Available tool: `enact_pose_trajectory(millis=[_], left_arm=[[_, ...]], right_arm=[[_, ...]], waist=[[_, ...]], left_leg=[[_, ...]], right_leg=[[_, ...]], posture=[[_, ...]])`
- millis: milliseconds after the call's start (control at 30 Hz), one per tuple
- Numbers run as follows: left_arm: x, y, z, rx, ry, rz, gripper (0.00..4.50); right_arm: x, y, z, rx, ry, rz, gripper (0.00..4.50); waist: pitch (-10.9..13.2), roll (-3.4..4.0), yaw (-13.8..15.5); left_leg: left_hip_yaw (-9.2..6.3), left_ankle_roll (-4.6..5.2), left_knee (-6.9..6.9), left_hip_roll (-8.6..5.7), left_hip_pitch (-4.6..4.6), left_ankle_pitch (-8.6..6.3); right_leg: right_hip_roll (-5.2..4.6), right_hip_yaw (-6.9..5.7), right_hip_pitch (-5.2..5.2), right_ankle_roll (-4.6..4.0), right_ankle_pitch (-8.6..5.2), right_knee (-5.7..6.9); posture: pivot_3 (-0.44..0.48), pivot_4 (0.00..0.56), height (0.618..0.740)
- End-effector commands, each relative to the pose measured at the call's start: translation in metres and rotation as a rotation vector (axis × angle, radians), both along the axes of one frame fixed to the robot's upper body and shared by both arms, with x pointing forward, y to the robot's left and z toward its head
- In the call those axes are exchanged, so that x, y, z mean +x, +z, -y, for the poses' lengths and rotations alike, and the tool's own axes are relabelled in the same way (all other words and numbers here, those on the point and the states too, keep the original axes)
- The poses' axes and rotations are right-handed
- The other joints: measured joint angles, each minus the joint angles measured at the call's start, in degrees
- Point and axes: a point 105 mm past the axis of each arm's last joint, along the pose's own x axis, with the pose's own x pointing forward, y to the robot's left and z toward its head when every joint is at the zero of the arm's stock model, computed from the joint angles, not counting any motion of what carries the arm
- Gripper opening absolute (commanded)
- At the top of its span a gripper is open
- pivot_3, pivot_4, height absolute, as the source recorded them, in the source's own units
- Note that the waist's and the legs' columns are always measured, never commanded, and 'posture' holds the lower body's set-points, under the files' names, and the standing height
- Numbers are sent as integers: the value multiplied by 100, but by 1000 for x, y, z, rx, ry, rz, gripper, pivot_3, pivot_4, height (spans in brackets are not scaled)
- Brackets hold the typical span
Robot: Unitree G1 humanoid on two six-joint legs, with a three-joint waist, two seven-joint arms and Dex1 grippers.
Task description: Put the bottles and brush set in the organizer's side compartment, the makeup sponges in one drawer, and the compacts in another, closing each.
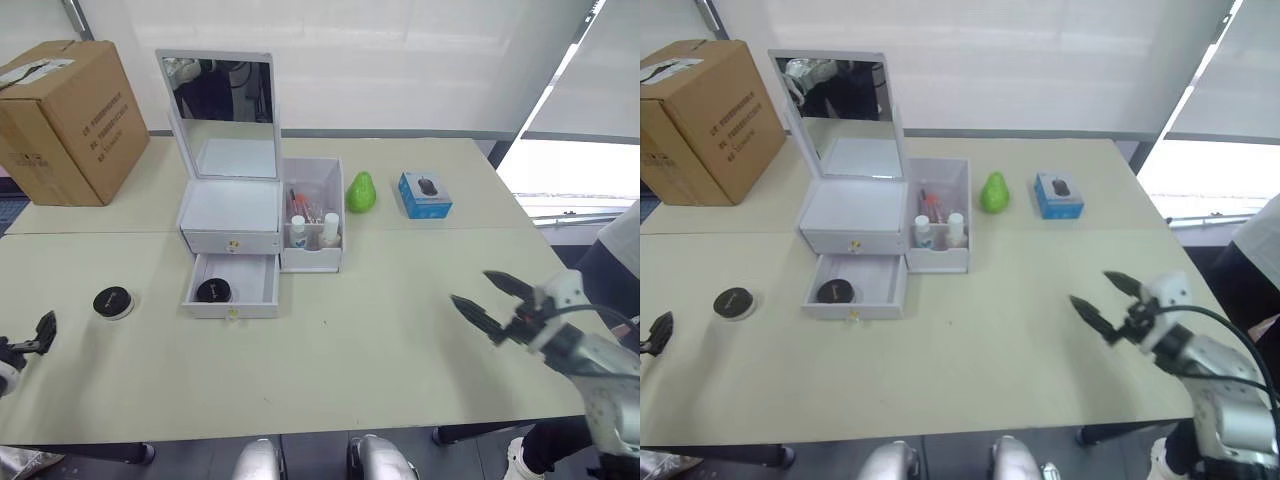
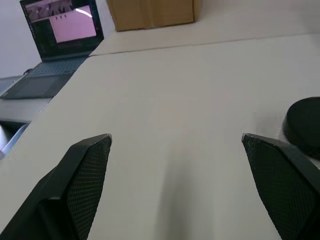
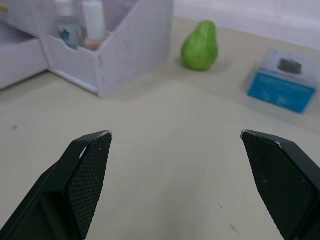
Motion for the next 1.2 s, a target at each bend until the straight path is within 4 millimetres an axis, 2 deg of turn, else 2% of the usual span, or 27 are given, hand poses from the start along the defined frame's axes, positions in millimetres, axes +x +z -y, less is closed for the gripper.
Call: enact_pose_trajectory(millis=[33,100,200,367,433,633,933,1033,1200], left_arm=[[-10,18,9,10,-17,87,4482],[-17,15,18,-20,-37,105,4482],[-20,-4,51,-90,-138,72,4482],[-14,-33,69,-152,-118,-10,4482],[-3,-33,76,-149,-127,-28,4482],[20,-31,79,-121,-119,-100,4482],[65,-21,54,-89,-16,-124,4482],[72,-22,52,-117,-8,-106,4482],[77,-22,61,-160,-43,-75,4482]], right_arm=[[4,23,-32,13,120,56,4500],[6,32,-53,21,196,69,4500],[6,45,-88,24,331,89,4500],[-2,57,-126,-1,509,104,4500],[-4,61,-133,-28,548,116,4500],[-15,76,-151,-44,648,171,4500],[-19,78,-162,-39,672,186,4500],[-19,81,-163,-34,666,200,4500],[-18,83,-163,-32,646,210,4500]], waist=[[-4,-7,9],[-6,-10,-3],[-6,-10,-8],[-5,-8,68],[-5,-9,88],[-9,-14,57],[-11,-18,15],[-12,-19,-1],[-12,-19,-8]], left_leg=[[-3,10,0,1,0,6],[-4,29,1,2,1,17],[-1,29,1,2,1,17],[-1,23,2,2,-1,13],[-3,24,3,0,-4,14],[-12,34,11,-2,-8,20],[-27,35,12,-1,-5,21],[-26,35,12,-3,-3,21],[-25,34,13,-2,-3,22]], right_leg=[[5,1,1,-1,1,-1],[6,0,0,-3,1,-2],[4,6,-2,-6,2,-4],[-4,-13,-16,-4,-1,-4],[-7,-14,-13,-4,0,-4],[5,-10,4,-8,5,2],[21,-10,5,-23,14,4],[20,-6,6,-50,32,3],[21,-4,4,-53,36,3]], posture=[[0,150,740],[0,150,740],[0,150,740],[0,150,740],[0,150,740],[0,150,740],[0,150,740],[0,150,740],[0,150,740]])
